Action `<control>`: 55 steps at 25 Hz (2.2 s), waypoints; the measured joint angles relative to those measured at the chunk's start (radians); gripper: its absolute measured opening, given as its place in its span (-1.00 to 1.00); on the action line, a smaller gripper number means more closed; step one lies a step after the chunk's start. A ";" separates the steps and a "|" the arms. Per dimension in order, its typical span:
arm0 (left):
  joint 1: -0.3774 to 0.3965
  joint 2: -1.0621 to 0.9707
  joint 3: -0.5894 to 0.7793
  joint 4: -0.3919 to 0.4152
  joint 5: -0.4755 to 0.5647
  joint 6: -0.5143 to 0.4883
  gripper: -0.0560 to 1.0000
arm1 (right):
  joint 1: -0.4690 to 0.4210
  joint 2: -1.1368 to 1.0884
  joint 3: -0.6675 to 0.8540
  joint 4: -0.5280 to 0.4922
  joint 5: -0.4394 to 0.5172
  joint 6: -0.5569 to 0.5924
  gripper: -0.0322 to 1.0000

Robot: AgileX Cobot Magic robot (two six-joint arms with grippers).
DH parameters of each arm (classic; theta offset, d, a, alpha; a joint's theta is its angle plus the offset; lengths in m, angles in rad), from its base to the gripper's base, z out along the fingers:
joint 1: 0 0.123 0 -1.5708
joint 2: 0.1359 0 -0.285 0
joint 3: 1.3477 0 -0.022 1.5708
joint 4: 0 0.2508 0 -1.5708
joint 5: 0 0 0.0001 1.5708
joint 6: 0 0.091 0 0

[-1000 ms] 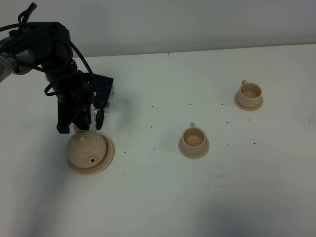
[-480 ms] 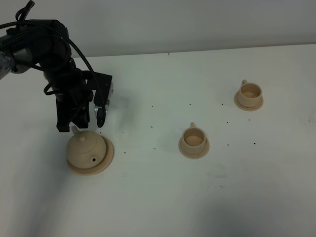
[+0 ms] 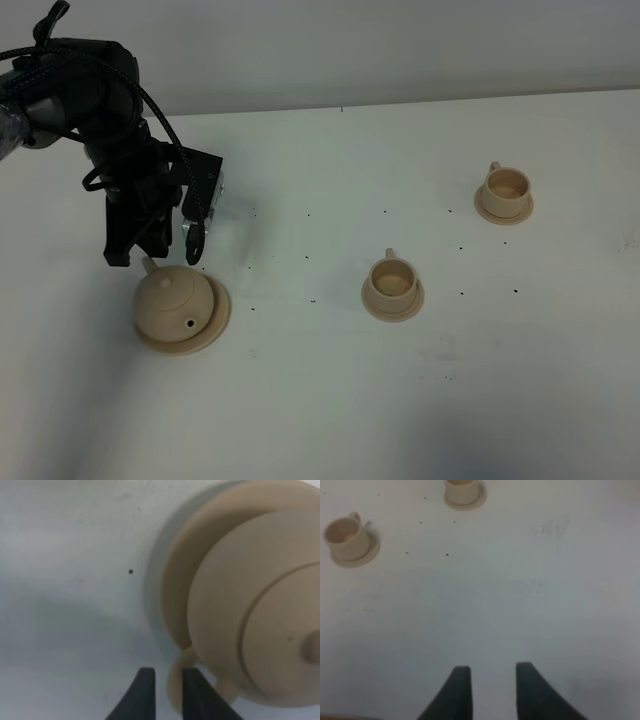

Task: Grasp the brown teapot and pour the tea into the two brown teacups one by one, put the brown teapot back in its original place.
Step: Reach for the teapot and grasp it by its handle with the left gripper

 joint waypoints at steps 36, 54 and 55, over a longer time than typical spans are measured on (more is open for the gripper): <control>0.027 -0.178 0.019 -0.050 0.046 0.581 -0.53 | 0.000 0.000 0.000 0.000 0.000 0.000 -0.48; 0.065 -0.178 0.127 -0.009 -0.012 0.604 -0.28 | 0.000 0.000 0.000 0.000 0.000 0.000 -0.48; 0.066 -0.178 0.127 -0.009 -0.012 0.604 -0.27 | 0.000 0.000 0.000 0.000 0.000 0.000 -0.48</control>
